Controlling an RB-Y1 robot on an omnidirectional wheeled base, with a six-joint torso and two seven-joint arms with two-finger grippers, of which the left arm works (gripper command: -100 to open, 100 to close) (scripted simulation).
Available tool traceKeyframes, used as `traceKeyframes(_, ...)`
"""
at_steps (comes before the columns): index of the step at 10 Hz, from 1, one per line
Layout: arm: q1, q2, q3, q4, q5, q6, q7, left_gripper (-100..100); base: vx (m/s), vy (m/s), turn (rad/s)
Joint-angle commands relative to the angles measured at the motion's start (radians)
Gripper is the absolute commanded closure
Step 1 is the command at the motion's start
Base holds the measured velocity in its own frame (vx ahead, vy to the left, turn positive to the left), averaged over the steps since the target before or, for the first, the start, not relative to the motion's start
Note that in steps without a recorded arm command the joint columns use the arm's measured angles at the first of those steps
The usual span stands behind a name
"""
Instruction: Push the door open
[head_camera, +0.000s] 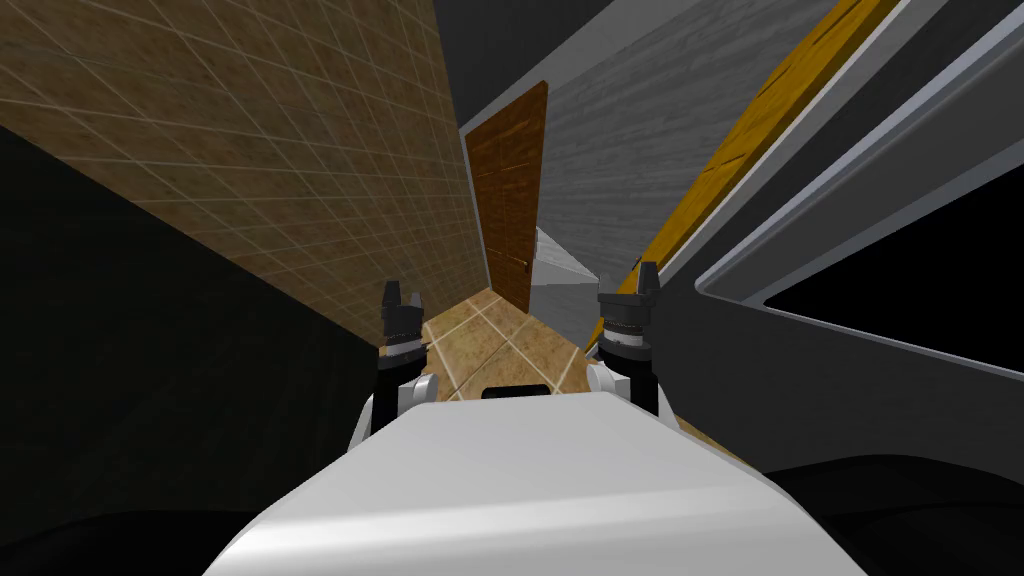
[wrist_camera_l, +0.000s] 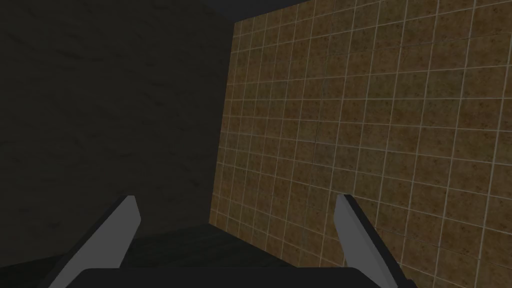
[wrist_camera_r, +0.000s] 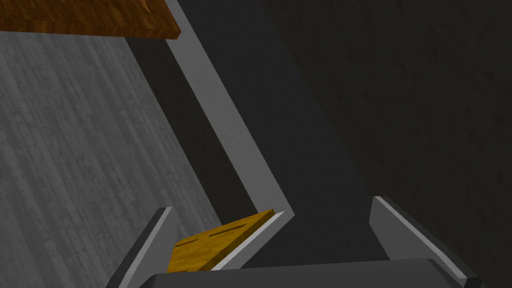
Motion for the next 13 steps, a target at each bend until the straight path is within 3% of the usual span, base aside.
traceKeyframes(1, -0.011, 0.012, -0.006, 0.03, -0.002, -0.007, 0.006, -100, 0.156, -0.019, -0.043)
traceKeyframes(6, -0.053, 0.043, -0.028, 0.142, -0.011, -0.031, 0.029, -100, 0.121, 0.008, -0.069)
traceKeyframes(13, -0.111, 0.072, -0.059, 0.294, -0.024, -0.064, 0.059, -100, 0.12, 0.012, -0.064)
